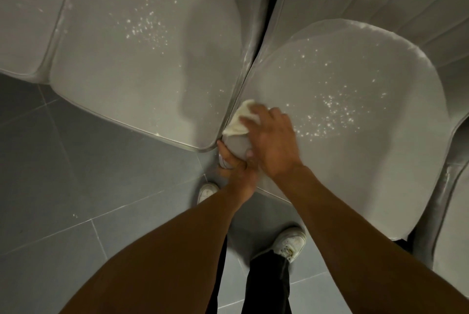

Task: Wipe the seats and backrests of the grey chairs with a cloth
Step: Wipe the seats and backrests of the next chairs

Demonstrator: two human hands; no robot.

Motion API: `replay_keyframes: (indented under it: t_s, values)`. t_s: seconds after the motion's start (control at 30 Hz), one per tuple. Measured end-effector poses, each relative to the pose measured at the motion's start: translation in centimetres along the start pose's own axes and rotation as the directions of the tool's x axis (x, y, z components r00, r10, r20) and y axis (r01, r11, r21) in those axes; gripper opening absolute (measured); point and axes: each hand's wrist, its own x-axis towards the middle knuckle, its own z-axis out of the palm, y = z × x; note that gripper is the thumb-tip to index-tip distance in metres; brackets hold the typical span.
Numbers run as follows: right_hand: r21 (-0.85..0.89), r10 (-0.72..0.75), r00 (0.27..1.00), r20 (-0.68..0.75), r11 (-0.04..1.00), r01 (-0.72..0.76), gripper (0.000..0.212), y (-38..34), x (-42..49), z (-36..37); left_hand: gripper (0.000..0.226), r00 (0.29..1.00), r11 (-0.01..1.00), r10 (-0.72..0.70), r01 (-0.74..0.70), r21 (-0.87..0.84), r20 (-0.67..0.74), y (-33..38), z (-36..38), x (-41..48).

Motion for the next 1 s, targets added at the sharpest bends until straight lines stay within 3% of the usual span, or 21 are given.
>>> replay_keyframes:
  t_s: [0.1, 0.13, 0.37, 0.47, 0.63, 0.83, 1.0]
  values:
    - [0.051, 0.297, 0.951, -0.092, 0.955, -0.293, 0.039, 2.4, -0.2, -1.1, 0.086, 0.992, 0.993, -0.077, 0.067, -0.097, -0.104, -0.4, 0.6, 0.5]
    - [0.05, 0.324, 0.94, -0.107, 0.946, -0.321, 0.037, 3.1, -0.6, -1.3, 0.087, 0.991, 0.995, -0.084, 0.078, -0.061, -0.101, -0.3, 0.6, 0.3]
    - [0.07, 0.042, 0.999, -0.01, 0.997, -0.041, 0.039, 4.1, -9.3, -1.3, 0.087, 0.991, 0.991, -0.092, 0.081, -0.105, -0.102, -0.3, 0.8, 0.5]
    - [0.098, 0.098, 0.995, 0.02, 0.99, -0.1, 0.05, 3.0, -9.8, -0.7, 0.088, 0.987, 0.99, -0.088, 0.072, -0.12, -0.135, -0.2, 0.9, 0.5]
    - [0.071, 0.039, 0.999, -0.025, 0.997, -0.037, 0.045, 2.1, -2.9, -0.1, 0.092, 0.991, 0.989, -0.072, 0.057, -0.134, -0.111, -0.4, 1.1, 0.4]
    - [0.033, 0.199, 0.979, -0.051, 0.98, -0.198, 0.044, 1.4, 2.7, 0.2, 0.087, 0.994, 0.981, -0.066, 0.049, -0.189, -0.086, -0.3, 1.0, 0.4]
    - [0.148, 0.058, 0.998, 0.012, 0.987, -0.059, 0.05, 1.5, -3.7, -0.3, 0.088, 0.996, 0.99, -0.005, -0.008, -0.142, -0.089, 0.4, 0.6, -0.5]
